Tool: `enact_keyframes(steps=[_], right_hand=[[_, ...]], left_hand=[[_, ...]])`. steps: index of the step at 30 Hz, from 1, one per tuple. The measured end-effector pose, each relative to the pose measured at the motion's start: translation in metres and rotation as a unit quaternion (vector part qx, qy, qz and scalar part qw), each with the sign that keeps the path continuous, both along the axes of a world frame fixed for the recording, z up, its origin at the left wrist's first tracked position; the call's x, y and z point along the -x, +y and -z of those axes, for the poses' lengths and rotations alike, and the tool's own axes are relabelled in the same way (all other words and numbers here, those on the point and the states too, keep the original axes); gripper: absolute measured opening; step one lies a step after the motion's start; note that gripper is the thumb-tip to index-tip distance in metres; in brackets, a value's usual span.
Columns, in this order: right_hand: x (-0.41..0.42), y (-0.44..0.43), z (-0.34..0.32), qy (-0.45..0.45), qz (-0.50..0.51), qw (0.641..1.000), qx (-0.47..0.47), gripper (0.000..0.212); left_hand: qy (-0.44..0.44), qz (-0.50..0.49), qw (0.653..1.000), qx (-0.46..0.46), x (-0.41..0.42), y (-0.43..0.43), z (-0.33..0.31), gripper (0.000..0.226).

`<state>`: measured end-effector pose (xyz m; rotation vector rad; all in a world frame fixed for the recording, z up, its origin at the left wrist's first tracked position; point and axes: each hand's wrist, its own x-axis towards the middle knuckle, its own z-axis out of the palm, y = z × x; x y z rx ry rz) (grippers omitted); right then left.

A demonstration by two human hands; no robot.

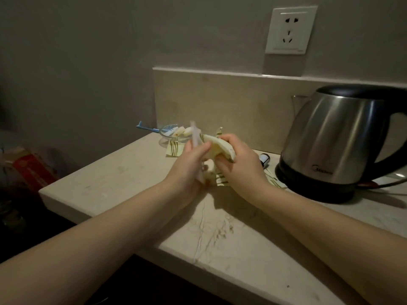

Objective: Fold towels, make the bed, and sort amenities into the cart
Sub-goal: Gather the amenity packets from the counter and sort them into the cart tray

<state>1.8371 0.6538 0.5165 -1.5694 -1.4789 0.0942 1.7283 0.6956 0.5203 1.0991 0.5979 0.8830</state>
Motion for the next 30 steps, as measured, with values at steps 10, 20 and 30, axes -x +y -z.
enact_keyframes(steps=[10, 20, 30], right_hand=[[0.025, -0.042, -0.013, -0.004, 0.014, 0.999, 0.043, 0.078], [0.002, -0.109, -0.010, -0.005, -0.036, 0.997, -0.070, 0.049], [0.002, -0.208, -0.006, 0.277, -0.052, 0.937, -0.208, 0.020]], left_hand=[[-0.145, 0.034, 0.979, 0.141, -0.018, -0.046, -0.010, 0.020], [-0.157, -0.044, 0.981, 0.103, -0.025, -0.109, -0.008, 0.022], [-0.165, -0.155, 0.973, 0.049, -0.020, -0.229, 0.007, 0.044]])
